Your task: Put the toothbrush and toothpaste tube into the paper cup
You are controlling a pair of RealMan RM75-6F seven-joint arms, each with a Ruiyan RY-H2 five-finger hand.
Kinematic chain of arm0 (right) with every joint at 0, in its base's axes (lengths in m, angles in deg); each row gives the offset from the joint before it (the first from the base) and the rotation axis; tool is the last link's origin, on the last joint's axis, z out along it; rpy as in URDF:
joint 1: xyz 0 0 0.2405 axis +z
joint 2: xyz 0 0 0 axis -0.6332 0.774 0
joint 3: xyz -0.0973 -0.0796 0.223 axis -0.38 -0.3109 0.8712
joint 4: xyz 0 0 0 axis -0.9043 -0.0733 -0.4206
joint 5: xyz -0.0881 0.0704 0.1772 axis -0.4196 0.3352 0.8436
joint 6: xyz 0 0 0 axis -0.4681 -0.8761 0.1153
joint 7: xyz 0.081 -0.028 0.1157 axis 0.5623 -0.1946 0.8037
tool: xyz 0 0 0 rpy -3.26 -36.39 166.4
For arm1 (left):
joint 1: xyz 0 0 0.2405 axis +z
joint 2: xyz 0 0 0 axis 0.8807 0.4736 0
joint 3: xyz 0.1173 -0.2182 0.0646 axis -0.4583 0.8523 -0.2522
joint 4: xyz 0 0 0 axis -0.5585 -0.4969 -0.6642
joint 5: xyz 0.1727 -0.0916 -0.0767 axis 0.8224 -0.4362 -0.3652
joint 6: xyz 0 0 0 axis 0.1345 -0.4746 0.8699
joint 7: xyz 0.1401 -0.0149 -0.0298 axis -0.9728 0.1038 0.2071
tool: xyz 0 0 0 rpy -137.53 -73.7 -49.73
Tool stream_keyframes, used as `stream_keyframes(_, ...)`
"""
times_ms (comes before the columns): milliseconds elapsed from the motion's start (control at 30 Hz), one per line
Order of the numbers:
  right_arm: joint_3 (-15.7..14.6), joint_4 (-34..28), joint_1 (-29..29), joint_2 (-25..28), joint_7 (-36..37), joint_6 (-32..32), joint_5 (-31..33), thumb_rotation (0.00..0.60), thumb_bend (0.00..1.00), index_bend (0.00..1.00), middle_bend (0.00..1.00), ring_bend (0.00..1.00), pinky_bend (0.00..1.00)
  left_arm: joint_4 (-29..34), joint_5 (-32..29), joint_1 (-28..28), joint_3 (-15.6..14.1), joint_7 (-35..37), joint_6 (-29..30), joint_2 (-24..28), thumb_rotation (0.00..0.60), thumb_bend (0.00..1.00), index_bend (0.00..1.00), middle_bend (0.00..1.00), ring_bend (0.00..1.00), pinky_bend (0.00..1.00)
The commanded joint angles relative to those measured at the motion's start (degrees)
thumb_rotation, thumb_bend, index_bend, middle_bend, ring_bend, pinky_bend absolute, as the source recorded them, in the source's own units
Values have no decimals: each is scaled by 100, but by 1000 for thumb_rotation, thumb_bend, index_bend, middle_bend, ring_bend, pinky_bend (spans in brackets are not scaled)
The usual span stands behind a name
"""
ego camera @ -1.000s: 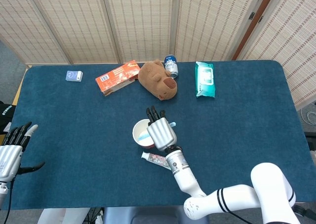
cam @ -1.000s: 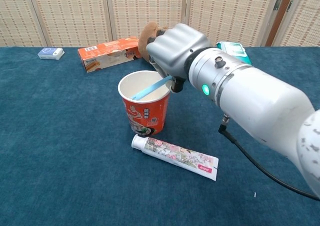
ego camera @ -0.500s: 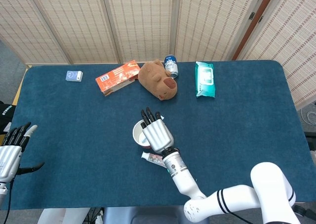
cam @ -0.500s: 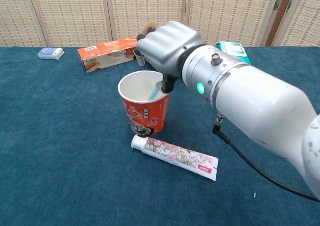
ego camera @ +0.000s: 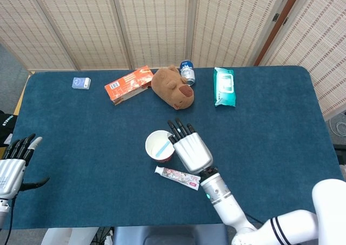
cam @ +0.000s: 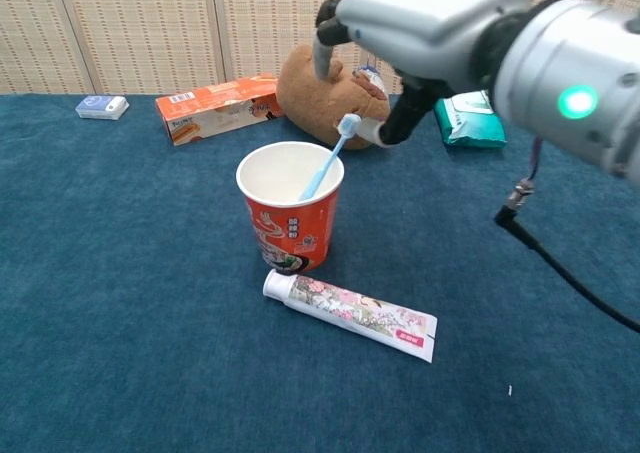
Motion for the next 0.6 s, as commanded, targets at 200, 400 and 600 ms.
stream_keyframes(200,-1289,-672,-1113,1182,1257,256,-1339,600,255,294,113,0,266,38,-39,8,15,-80,14,-8,600,0,0,0,0,0)
stream_keyframes(400,-1732,-518,-1663,1496,2035,228,-1741,600,254,294,113,0,266,86,-22,12,24,-136,46,11,600,0,0,0,0,0)
stream_keyframes(600,-1804,-91,-2044,1510,2863,43,-1835,600,254,298,113,0,267,111,-15,30,17,-147,63,53,600,0,0,0,0,0)
